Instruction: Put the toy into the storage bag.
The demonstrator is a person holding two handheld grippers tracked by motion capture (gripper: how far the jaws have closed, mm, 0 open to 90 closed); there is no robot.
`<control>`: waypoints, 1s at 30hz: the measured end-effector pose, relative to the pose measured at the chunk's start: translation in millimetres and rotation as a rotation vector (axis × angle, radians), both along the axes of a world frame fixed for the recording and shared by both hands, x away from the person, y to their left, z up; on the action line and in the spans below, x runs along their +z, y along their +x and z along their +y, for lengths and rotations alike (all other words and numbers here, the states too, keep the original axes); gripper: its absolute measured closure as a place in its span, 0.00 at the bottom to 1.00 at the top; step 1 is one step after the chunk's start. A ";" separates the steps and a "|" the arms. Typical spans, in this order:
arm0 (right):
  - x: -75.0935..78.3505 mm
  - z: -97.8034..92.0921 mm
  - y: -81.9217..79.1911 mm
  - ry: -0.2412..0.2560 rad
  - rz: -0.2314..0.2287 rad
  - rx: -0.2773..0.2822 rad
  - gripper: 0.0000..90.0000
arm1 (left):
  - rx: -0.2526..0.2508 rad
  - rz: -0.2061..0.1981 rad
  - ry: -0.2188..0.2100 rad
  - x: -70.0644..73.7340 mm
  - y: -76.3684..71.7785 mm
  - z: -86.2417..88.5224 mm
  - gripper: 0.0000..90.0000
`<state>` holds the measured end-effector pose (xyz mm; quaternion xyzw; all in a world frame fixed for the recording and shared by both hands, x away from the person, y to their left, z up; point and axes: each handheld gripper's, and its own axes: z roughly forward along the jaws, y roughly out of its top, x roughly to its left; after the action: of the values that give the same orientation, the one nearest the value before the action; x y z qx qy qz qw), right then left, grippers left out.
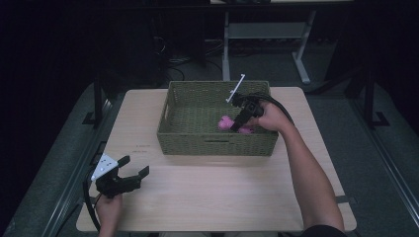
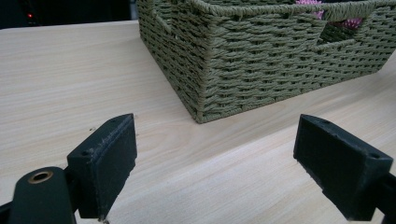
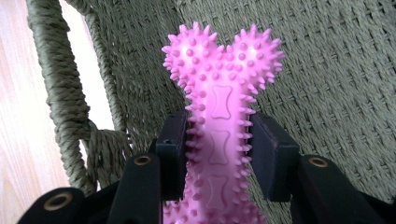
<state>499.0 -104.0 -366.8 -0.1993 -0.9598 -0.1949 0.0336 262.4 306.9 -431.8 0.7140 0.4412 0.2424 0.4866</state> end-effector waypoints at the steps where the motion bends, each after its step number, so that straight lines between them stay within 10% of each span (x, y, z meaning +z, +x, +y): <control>1: -1.7 -0.4 0.0 -0.001 0.005 -0.002 0.65 | 0.000 0.000 0.000 0.0 0.0 -0.1 0.14; 30: -12.4 9.2 1.6 -0.022 0.040 0.014 0.64 | 0.006 -0.002 0.003 0.6 -0.3 -0.2 0.14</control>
<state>500.6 -94.8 -379.2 -0.1969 -0.9624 -0.1798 0.0520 262.1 306.7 -431.2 0.7131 0.4425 0.2451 0.4854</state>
